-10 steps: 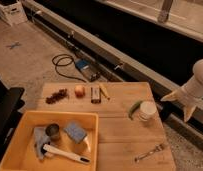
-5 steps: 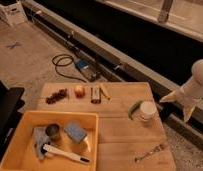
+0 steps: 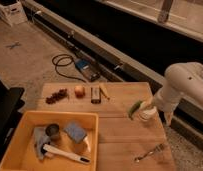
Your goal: Place sponge in paper cup
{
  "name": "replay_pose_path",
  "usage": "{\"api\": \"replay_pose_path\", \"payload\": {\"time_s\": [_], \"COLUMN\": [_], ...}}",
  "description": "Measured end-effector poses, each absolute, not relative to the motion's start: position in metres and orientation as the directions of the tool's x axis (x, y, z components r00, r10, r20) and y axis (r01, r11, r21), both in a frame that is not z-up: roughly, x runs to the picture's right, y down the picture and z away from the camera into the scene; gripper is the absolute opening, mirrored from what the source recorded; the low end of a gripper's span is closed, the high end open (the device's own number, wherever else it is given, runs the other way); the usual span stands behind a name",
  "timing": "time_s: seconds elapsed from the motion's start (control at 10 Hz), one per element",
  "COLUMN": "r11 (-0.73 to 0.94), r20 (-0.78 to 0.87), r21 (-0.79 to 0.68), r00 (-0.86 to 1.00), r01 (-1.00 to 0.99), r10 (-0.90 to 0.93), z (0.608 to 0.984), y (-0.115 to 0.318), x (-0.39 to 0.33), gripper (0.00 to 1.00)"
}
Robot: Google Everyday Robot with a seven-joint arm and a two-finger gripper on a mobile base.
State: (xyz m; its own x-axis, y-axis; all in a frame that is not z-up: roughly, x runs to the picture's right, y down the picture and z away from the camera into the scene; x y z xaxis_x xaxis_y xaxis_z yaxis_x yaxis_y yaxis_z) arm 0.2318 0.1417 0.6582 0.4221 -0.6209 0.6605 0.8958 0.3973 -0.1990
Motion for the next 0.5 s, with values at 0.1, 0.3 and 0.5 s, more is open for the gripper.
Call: {"api": "replay_pose_path", "payload": {"time_s": [0.1,0.3,0.5], "r11": [0.346,0.238,0.164], "r20": [0.680,0.711,0.720], "r21": [-0.155,-0.067,-0.016], "r00": [0.354,0.214,0.126], "r01": [0.925,0.969,0.986], "r10": [-0.642,-0.670,-0.683], "z": [0.650,0.634,0.622], "y": [0.152,0.179,0.198], "x": [0.206,0.157,0.132], "gripper": [0.80,0.80,0.80]}}
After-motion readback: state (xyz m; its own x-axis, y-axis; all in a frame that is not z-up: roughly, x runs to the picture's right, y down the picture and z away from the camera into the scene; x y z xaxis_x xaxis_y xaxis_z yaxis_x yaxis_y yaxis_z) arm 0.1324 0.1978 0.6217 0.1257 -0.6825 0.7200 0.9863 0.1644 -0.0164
